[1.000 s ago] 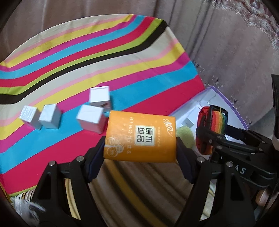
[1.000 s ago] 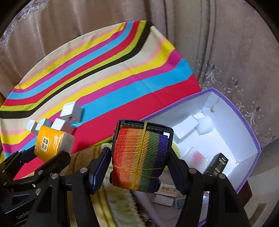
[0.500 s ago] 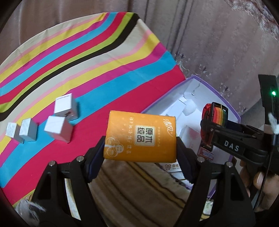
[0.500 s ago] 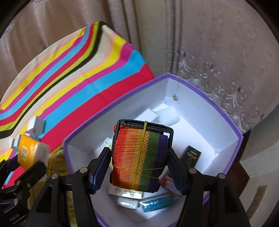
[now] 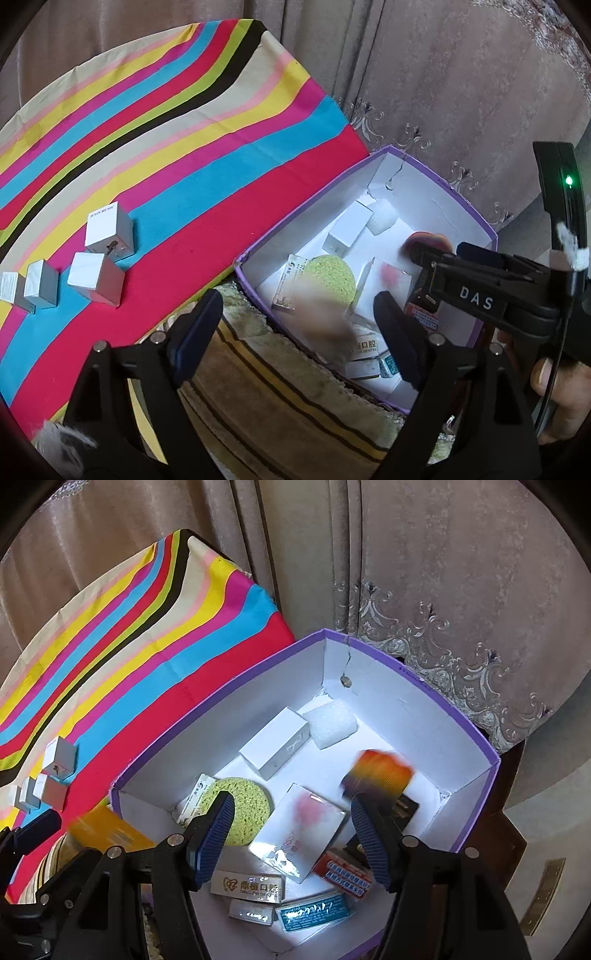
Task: Organize objects
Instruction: 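Carry the orange packet and rainbow strap into the purple-rimmed box and release both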
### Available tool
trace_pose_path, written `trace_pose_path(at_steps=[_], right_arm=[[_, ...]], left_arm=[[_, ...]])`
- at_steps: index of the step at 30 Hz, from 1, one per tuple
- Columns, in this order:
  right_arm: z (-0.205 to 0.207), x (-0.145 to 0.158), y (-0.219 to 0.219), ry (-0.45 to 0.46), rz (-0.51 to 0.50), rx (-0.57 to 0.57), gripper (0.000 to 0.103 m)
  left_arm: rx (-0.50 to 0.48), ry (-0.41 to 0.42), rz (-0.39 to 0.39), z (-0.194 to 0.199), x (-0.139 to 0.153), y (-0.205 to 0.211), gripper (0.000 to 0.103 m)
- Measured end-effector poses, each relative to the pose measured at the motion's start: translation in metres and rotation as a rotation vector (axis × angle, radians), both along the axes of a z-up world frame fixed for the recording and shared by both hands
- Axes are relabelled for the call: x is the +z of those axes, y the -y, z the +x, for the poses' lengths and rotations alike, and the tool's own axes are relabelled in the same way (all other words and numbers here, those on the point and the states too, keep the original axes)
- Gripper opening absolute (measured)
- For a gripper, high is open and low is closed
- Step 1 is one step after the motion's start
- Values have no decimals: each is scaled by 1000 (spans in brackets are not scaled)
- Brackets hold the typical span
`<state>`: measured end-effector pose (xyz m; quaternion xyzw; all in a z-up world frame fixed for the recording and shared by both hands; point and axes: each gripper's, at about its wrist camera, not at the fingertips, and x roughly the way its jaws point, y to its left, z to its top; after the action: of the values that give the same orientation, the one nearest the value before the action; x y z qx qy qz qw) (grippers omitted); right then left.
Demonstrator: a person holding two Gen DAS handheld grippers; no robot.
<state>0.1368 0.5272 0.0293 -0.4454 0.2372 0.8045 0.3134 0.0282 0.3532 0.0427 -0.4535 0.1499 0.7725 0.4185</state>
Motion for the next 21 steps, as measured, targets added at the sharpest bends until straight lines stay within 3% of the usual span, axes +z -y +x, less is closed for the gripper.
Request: trace_pose_path(at_steps=[7, 21], right_arm=[[-3, 1, 6, 3, 7, 16, 71], [-15, 10, 21, 12, 32, 60, 73]], left_arm=[[27, 9, 8, -3, 0, 4, 87], [175, 50, 73, -27, 3, 47, 87]])
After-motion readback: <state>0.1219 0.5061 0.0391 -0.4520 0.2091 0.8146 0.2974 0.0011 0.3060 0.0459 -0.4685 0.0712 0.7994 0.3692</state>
